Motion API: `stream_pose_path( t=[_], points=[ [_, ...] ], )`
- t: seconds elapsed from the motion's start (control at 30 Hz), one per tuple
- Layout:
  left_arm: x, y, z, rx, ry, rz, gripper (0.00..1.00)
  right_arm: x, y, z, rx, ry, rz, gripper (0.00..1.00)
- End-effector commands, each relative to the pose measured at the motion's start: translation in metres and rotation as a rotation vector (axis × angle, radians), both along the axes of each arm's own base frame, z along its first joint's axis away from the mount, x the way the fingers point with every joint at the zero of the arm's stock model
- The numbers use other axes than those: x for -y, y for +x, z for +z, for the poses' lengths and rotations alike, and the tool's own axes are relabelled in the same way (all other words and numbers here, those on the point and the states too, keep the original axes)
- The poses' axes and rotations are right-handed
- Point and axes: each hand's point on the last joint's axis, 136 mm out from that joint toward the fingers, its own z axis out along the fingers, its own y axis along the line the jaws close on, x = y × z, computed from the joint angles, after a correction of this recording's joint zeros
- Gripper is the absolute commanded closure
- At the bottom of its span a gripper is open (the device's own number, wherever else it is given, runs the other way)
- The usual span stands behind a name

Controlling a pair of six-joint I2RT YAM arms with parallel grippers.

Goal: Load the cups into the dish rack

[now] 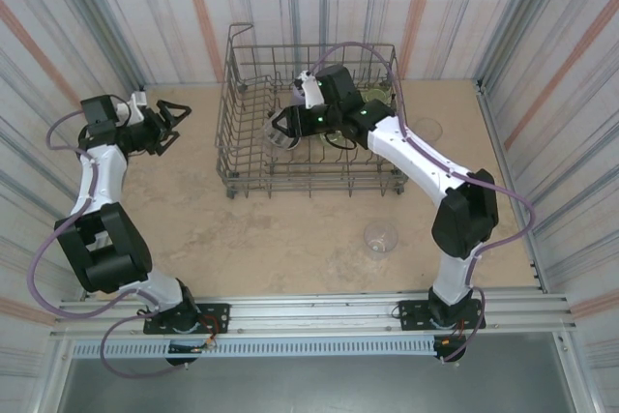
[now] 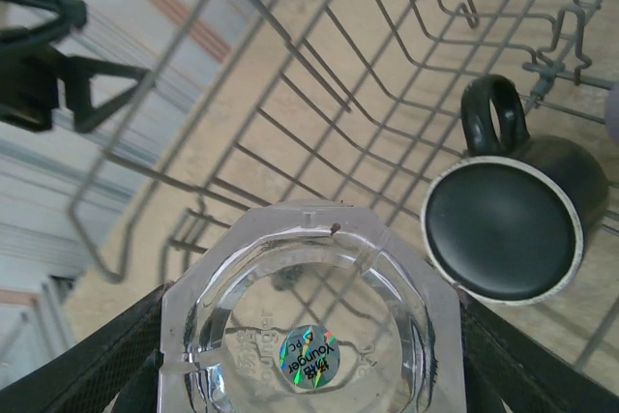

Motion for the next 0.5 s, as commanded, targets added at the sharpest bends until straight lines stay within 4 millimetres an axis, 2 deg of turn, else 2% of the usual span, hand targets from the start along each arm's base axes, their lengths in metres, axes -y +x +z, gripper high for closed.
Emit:
stream_pose_path(
  t=[0.0, 0.2, 0.33, 0.47],
  points=[
    [-0.005, -0.007, -0.006, 0.016, 0.083, 0.015, 0.01, -0.007, 0.004, 0.012, 0.156, -0.081, 0.044, 0.60],
    [-0.004, -0.013, -0.009, 0.016, 0.093, 0.020, 0.01, -0.019, 0.003, 0.008, 0.235, -0.118, 0.087, 0.60],
    [-0.005, -0.013, -0.014, -0.006, 0.086, 0.026, 0.01, -0.034, -0.001, 0.008, 0.279, -0.114, 0.130, 0.60],
    [-0.004, -0.013, -0.015, -0.009, 0.075, 0.022, 0.01, -0.048, -0.004, -0.003, 0.304, -0.128, 0.164, 0.61]
  ],
)
